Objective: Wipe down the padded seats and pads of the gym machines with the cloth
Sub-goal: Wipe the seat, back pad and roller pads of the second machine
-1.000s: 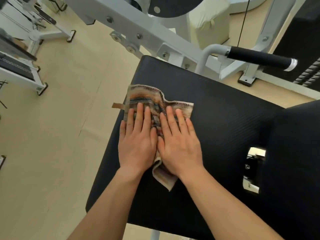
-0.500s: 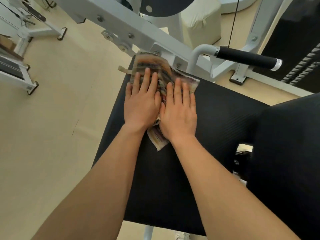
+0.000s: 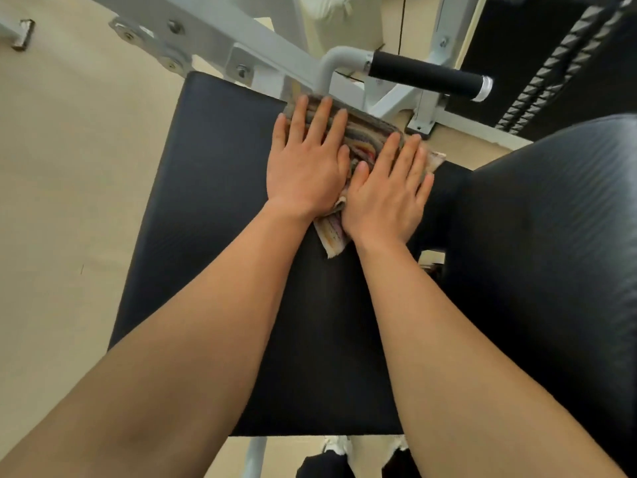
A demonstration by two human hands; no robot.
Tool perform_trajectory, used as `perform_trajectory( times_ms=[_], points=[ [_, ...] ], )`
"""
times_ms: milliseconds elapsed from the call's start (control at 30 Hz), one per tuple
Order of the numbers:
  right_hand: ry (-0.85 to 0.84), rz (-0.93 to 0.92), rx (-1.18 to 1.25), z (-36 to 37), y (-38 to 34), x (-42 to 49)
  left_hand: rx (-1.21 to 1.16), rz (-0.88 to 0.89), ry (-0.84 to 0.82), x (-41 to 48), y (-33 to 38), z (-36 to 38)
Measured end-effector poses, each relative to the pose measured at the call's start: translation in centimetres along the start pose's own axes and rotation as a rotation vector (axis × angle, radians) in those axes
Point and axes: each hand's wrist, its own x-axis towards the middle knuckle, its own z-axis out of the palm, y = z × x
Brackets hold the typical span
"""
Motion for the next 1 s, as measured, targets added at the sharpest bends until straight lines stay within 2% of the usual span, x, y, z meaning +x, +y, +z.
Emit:
perform_trajectory(
  times_ms=[100, 167, 300, 467, 533, 600, 700, 767, 833, 1000],
  points=[
    [0.008, 0.169, 0.049, 0.2, 0.5, -4.1, 0.038, 0.231, -0.021, -1.0, 1.0, 0.1],
    [-0.035, 0.187, 0.054, 0.3, 0.1, -7.5, 0.037, 0.333, -0.045, -3.3, 0.2, 0.2],
    [-0.114, 0.046, 0.016, 0.5, 0.1, -10.4, 0.057, 0.252, -0.042, -6.9, -2.5, 0.1],
    [-0.063, -0.031, 0.022, 0.3, -0.2, -3.9, 0.113, 0.169, 0.010, -1.8, -1.1, -0.4],
    [-0.021, 0.023, -0.001, -0.1, 0.6, -0.8, 0.105, 0.179, -0.015, 1.6, 0.6, -0.4],
    [-0.005, 0.152, 0.025, -0.6, 1.7, 0.5, 0.095, 0.259, -0.080, 4.0, 2.2, -0.8],
    [-0.003, 0.253, 0.063, -0.6, 1.8, -2.3, 0.076, 0.405, -0.087, 3.3, 2.2, -0.9],
    [-0.031, 0.188, 0.041, -0.5, 0.7, -5.7, 0.037, 0.412, -0.047, 0.9, 1.2, -0.6],
    [-0.096, 0.101, 0.009, -0.2, -0.1, -7.9, -0.003, 0.331, -0.024, -1.6, 0.1, -0.6],
    [-0.156, -0.017, 0.000, -0.5, -0.4, -5.3, 0.003, 0.199, -0.022, -2.9, -1.4, -0.8]
  ],
)
